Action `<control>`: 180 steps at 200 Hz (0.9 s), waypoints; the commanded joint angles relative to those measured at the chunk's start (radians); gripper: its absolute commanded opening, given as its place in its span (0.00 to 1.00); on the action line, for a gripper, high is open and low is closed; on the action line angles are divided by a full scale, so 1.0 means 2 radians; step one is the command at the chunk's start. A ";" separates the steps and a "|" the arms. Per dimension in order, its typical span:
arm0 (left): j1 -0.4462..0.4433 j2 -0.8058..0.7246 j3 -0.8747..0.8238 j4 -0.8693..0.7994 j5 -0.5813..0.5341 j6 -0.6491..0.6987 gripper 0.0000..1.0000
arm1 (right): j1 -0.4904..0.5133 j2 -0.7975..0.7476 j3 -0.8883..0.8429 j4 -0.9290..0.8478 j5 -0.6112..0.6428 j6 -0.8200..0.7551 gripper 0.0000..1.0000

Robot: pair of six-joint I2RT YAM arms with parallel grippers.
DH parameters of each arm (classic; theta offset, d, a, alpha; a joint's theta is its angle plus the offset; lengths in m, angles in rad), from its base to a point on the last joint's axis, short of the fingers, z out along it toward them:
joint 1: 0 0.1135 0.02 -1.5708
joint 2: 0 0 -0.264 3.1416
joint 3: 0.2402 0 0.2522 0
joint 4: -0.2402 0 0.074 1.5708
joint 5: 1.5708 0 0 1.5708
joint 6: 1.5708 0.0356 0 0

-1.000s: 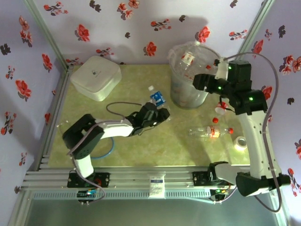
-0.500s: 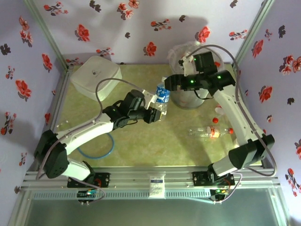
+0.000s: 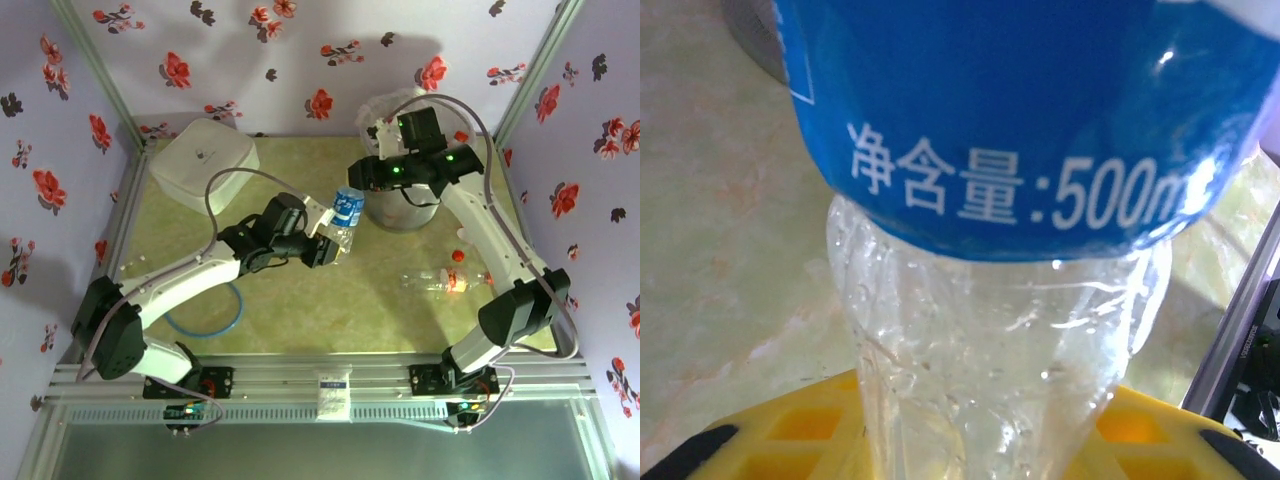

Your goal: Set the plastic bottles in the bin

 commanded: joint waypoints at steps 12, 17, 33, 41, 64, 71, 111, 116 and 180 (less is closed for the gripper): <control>0.006 -0.022 0.004 0.009 -0.017 -0.004 0.51 | 0.002 -0.015 0.044 0.000 0.038 -0.013 0.23; 0.006 -0.027 0.003 0.009 -0.021 -0.005 0.54 | 0.002 -0.015 0.053 0.001 0.043 -0.016 0.21; 0.009 -0.046 -0.008 0.014 -0.032 -0.010 0.71 | -0.002 -0.015 0.082 0.004 0.059 -0.024 0.16; 0.010 -0.058 -0.013 0.016 -0.041 -0.015 0.83 | -0.006 -0.014 0.100 0.004 0.070 -0.028 0.15; 0.014 -0.093 -0.031 0.024 -0.065 -0.027 0.95 | -0.035 -0.021 0.145 0.015 0.108 -0.030 0.13; 0.016 -0.103 -0.037 0.028 -0.068 -0.030 0.96 | -0.049 -0.026 0.158 0.018 0.123 -0.029 0.13; 0.028 -0.134 -0.070 0.049 -0.073 -0.050 0.96 | -0.146 -0.073 0.161 0.107 0.241 0.006 0.15; 0.030 -0.135 -0.073 0.051 -0.073 -0.053 0.95 | -0.152 -0.075 0.160 0.113 0.261 0.004 0.15; 0.037 -0.132 -0.082 0.065 -0.073 -0.074 0.95 | -0.162 -0.030 0.101 0.224 0.335 -0.011 0.11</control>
